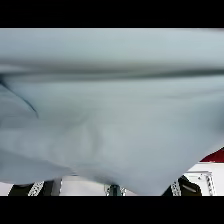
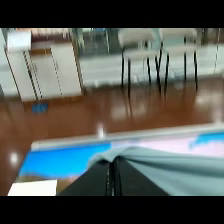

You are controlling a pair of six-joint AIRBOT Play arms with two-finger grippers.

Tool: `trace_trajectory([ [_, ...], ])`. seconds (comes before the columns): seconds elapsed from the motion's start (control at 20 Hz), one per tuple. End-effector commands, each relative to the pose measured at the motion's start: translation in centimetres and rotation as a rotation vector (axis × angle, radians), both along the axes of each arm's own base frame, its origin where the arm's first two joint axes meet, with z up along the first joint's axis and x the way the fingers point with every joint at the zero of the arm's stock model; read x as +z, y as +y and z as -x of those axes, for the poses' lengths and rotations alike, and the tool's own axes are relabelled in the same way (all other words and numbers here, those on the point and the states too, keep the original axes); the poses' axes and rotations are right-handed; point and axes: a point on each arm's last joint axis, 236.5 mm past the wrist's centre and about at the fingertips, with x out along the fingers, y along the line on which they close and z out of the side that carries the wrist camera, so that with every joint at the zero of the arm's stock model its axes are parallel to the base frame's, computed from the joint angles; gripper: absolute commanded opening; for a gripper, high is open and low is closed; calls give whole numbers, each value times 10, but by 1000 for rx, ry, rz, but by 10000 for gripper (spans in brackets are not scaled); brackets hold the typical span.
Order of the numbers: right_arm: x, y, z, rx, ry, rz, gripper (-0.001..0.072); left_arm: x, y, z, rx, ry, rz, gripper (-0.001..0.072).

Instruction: Fold the shirts.

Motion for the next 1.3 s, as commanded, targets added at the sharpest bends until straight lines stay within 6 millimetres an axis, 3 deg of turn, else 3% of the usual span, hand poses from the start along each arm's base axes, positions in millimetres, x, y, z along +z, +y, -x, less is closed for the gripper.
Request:
trace_trajectory([
  [0.0,-88,-10,-6,3,419,-110,54,-68,11,-31,19,231,24,37],
  [0.15,-151,-24,-41,5,663,-251,53,-140,20,-75,16,433,56,37],
  [0.3,-233,-41,-94,10,841,-381,53,-224,29,-134,13,610,120,37],
  [0.45,-299,-41,-185,43,808,-395,53,-282,28,-206,-17,643,246,37],
  [0.6,-342,-10,-305,86,615,-367,53,-316,24,-285,-33,588,411,37],
  [0.7,-363,8,-363,73,475,-374,53,-341,31,-330,5,532,446,37],
  [0.75,-373,14,-381,64,431,-382,54,-357,33,-346,22,526,450,37],
  [0.85,-398,19,-406,46,382,-384,53,-399,32,-369,44,558,456,38],
  [1.0,-440,19,-417,25,409,-384,53,-452,26,-386,63,618,458,38],
  [1.1,-464,20,-417,16,448,-392,53,-476,28,-394,81,633,459,38],
  [1.25,-483,24,-414,9,493,-435,53,-502,27,-394,98,684,489,38],
])
